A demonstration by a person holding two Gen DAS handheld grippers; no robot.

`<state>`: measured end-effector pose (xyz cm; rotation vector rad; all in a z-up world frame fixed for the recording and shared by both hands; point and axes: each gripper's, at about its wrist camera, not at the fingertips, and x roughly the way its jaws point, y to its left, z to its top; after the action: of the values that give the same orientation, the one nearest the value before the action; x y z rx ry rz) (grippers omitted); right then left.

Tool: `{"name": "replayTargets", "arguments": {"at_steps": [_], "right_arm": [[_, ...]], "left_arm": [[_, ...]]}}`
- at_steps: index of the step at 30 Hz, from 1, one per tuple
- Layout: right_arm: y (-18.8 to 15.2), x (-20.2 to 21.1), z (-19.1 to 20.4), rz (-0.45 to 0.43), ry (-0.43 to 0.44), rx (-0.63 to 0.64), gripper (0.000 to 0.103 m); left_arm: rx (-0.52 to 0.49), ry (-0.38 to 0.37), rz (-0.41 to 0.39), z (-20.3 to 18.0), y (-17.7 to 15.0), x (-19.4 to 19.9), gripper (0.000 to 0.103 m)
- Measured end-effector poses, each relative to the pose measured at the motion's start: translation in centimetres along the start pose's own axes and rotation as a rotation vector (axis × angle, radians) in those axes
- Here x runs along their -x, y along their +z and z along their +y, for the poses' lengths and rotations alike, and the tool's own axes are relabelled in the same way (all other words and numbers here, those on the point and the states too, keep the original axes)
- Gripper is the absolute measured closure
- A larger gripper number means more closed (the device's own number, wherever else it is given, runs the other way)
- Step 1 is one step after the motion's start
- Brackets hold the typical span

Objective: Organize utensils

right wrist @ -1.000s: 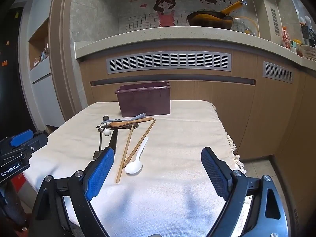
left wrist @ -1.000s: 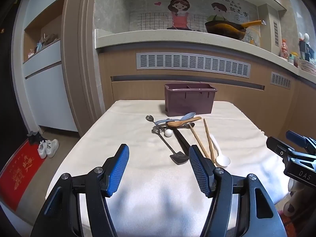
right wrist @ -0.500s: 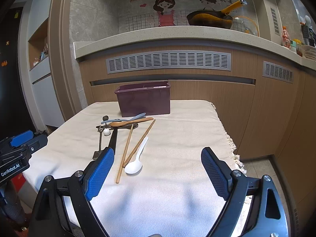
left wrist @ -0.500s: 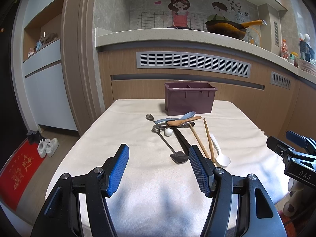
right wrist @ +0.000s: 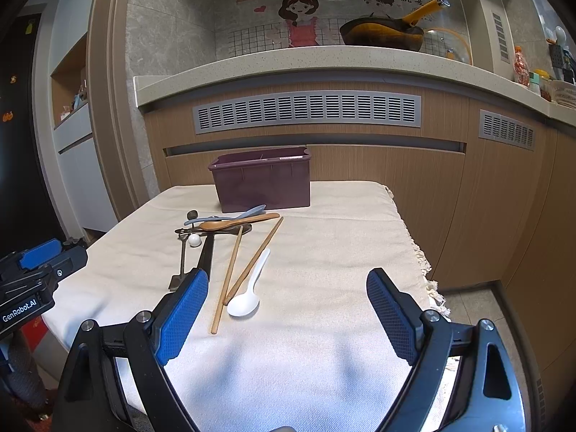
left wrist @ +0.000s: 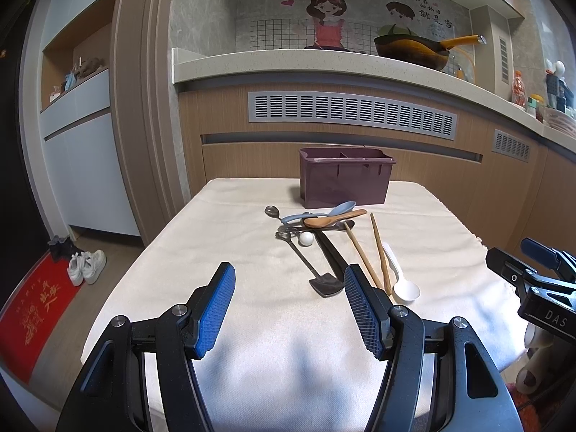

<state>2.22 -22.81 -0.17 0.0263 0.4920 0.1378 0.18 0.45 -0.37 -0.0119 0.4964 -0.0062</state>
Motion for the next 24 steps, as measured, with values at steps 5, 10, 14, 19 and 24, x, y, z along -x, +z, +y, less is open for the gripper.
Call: {"name": "replayTargets", "arguments": {"at_steps": [5,10,14,19,24], "right_arm": [[0.00,-0.08,-0.04,0.001,0.001,0.000,0.015],[-0.01,-0.07,-0.03,0.001,0.000,-0.002,0.015],[-0.08,-0.17,-0.05,0.003,0.002,0.000,0.015],[-0.15,-0.23,-0.04,0.003,0.001,-0.001,0.015],[-0.11,-0.21,-0.05,0.004,0.002,-0.002,0.015]], "left_arm": [[0.000,0.000,0.001,0.01,0.01,0.00,0.039],[0.001,0.000,0.002,-0.04,-0.08,-0.02,0.039],[0.003,-0.001,0.004,-0.06,-0.22,-0.05,0.039],[0.003,-0.002,0.005,-0.05,-0.21,-0.05,0.039],[0.003,-0.002,0.005,-0.02,-0.20,-0.04,0.039]]}}
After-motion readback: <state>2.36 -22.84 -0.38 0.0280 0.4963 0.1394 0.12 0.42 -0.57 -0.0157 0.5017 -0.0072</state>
